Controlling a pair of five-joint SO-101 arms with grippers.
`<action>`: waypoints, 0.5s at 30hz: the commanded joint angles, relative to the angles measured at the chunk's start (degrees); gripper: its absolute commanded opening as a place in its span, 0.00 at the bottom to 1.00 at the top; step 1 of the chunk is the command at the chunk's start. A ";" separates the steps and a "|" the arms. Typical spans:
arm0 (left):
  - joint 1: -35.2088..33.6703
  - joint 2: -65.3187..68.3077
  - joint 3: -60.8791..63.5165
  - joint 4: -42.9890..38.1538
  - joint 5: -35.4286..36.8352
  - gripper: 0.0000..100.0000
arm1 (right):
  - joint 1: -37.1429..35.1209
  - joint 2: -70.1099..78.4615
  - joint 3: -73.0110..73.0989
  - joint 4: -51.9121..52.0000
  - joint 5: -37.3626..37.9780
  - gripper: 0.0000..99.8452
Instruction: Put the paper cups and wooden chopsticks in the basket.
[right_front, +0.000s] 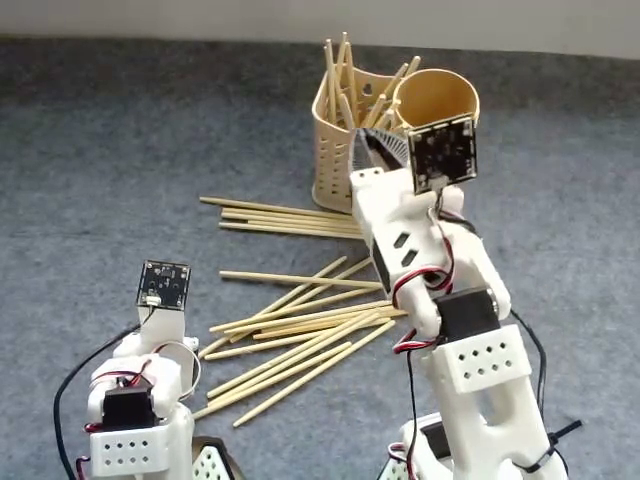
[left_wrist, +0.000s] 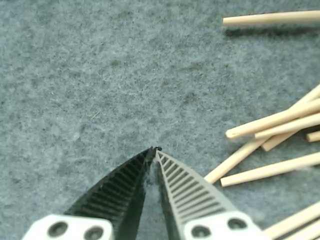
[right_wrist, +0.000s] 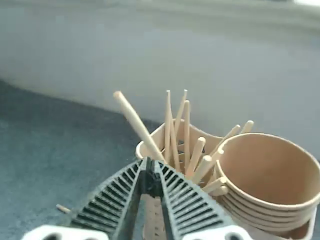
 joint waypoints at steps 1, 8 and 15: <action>-0.31 -0.48 1.10 0.09 -0.18 0.02 | -3.03 -1.01 -4.18 0.84 -0.44 0.01; -0.31 -0.48 1.10 0.09 -0.18 0.02 | -2.59 12.44 -9.63 -6.20 -0.44 0.01; -0.31 -0.48 1.10 0.09 -0.18 0.02 | 4.18 26.68 -21.05 -14.46 -0.44 0.01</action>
